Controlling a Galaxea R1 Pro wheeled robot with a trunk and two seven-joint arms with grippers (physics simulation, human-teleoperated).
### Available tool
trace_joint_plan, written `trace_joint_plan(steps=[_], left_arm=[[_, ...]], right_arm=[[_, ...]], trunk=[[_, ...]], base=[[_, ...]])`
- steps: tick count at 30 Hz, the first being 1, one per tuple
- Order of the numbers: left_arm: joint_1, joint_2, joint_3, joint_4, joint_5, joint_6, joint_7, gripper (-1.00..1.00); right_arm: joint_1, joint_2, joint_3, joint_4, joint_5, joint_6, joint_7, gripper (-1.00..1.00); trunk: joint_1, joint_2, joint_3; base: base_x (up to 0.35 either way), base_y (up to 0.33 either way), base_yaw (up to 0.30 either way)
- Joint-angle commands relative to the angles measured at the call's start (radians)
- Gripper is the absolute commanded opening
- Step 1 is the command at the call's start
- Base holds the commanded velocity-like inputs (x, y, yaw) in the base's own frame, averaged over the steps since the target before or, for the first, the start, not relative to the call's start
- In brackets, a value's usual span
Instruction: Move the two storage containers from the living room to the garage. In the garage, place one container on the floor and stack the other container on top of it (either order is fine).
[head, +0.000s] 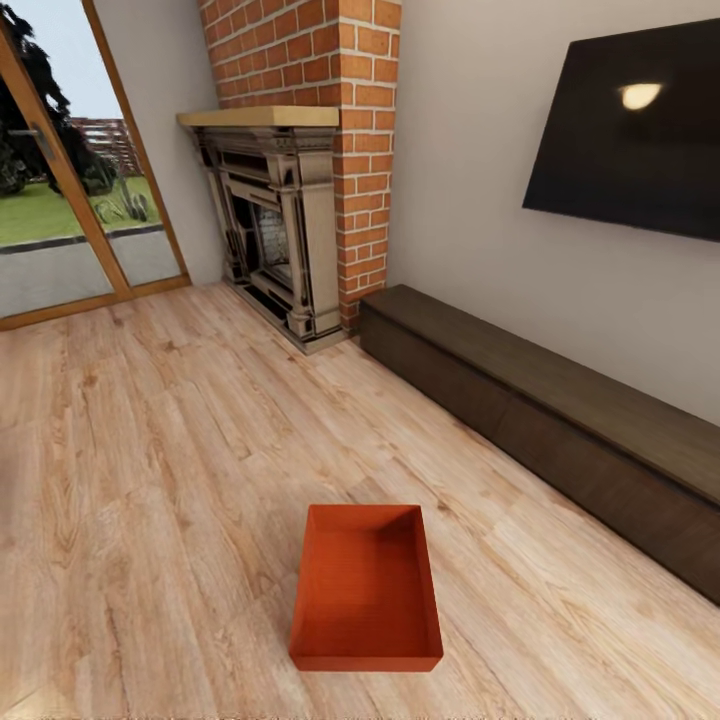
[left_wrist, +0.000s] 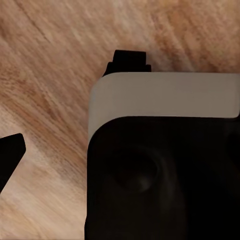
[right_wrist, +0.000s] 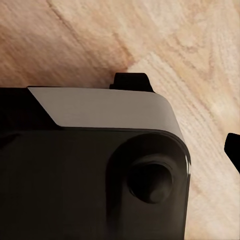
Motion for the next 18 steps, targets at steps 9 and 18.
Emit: trace_joint_plan(steps=[9,18], left_arm=[[-0.001,0.000,-0.001,0.000,0.006,0.004,0.001,1.00],[0.000,0.000,-0.001,0.000,0.006,0.004,0.002,1.00]], right_arm=[[-0.001,0.001,0.008,0.003,-0.010,-0.006,-0.001,1.00],[-0.001,0.001,0.008,0.003,-0.010,-0.006,-0.001,1.00]], trunk=[[0.000,0.000,-0.015],[0.000,0.000,-0.029]], base=[[0.000,0.000,0.000],[0.000,0.000,0.000]])
